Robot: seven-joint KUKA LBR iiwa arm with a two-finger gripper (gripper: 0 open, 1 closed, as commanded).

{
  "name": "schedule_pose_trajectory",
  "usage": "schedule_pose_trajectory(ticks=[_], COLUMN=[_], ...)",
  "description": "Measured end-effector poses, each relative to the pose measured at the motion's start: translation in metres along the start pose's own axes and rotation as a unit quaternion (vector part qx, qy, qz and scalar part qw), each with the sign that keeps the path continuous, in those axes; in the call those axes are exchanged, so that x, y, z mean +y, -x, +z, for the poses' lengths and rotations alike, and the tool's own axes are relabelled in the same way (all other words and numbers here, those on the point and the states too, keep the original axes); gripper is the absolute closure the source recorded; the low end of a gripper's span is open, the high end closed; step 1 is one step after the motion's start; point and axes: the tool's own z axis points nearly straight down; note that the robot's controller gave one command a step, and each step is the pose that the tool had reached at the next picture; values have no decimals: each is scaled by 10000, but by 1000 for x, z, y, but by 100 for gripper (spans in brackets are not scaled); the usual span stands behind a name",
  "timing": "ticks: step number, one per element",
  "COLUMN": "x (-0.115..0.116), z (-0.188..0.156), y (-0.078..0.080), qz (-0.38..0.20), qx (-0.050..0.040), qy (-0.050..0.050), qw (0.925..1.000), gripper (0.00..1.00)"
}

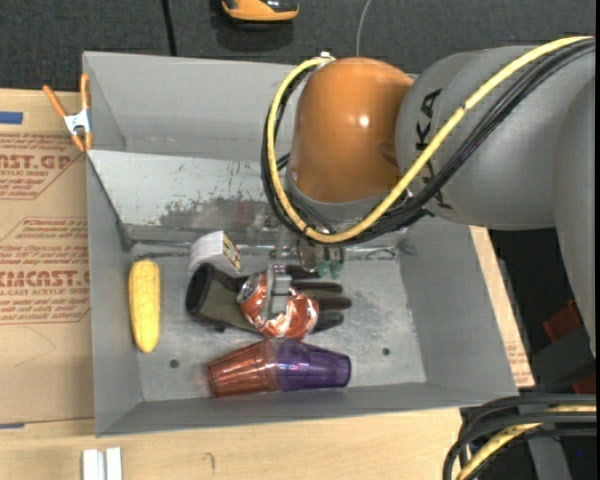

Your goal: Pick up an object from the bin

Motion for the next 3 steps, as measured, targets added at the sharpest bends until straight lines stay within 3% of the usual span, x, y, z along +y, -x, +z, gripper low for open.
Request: schedule_pose_trajectory(ticks=[1,2,3], x=[0,-15,-14], z=[0,44,81], y=[0,7,7], qz=[1,-21,236], qx=[0,-40,17], qy=[0,7,-7], qw=[10000,10000,9997], gripper=[0,0,0])
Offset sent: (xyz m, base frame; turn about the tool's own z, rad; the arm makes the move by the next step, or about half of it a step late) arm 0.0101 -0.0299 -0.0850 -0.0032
